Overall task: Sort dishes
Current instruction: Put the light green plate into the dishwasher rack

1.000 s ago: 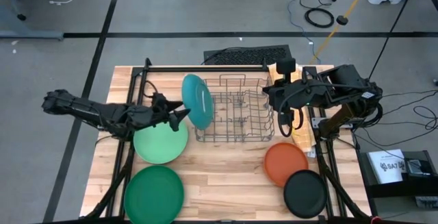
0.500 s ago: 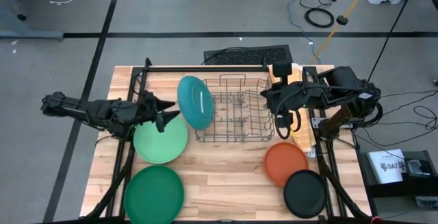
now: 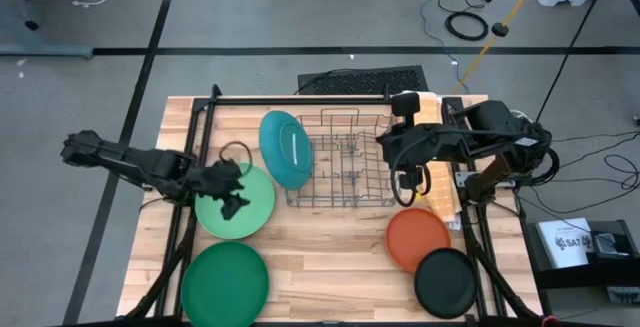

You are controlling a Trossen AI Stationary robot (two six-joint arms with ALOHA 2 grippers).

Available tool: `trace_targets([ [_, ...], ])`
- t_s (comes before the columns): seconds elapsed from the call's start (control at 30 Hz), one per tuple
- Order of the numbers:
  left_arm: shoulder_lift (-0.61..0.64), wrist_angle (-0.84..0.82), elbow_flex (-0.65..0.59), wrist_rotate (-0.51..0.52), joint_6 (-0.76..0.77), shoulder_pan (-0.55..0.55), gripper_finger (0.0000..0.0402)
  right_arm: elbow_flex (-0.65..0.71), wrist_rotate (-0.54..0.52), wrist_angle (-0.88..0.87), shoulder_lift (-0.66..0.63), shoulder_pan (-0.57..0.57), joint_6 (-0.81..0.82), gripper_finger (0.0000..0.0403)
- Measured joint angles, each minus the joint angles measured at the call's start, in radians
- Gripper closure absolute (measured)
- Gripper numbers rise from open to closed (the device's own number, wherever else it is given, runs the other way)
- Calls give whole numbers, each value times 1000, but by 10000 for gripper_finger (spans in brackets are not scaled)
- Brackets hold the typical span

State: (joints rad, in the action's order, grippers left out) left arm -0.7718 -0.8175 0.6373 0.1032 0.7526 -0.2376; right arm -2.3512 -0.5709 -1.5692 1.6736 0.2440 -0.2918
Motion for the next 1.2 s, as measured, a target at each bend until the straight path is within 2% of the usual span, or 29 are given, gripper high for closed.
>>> trace_targets([
  [0.23, -139, 39, 0, -86, 74, -75, 150, 0, -3, 7, 15, 0, -1, 399],
  [0.47, -265, 151, 0, -85, 119, -136, 157, 0, -3, 22, 15, 0, -6, 399],
  [0.77, -422, 161, 0, -71, 162, -191, 157, 0, -3, 24, 15, 0, -6, 399],
  [0.93, -472, 169, 0, -56, 182, -197, 157, 0, -3, 24, 14, 0, -8, 399],
  [1.2, -520, 281, 0, -53, 152, -197, 157, 0, -3, 30, 14, 0, -8, 399],
])
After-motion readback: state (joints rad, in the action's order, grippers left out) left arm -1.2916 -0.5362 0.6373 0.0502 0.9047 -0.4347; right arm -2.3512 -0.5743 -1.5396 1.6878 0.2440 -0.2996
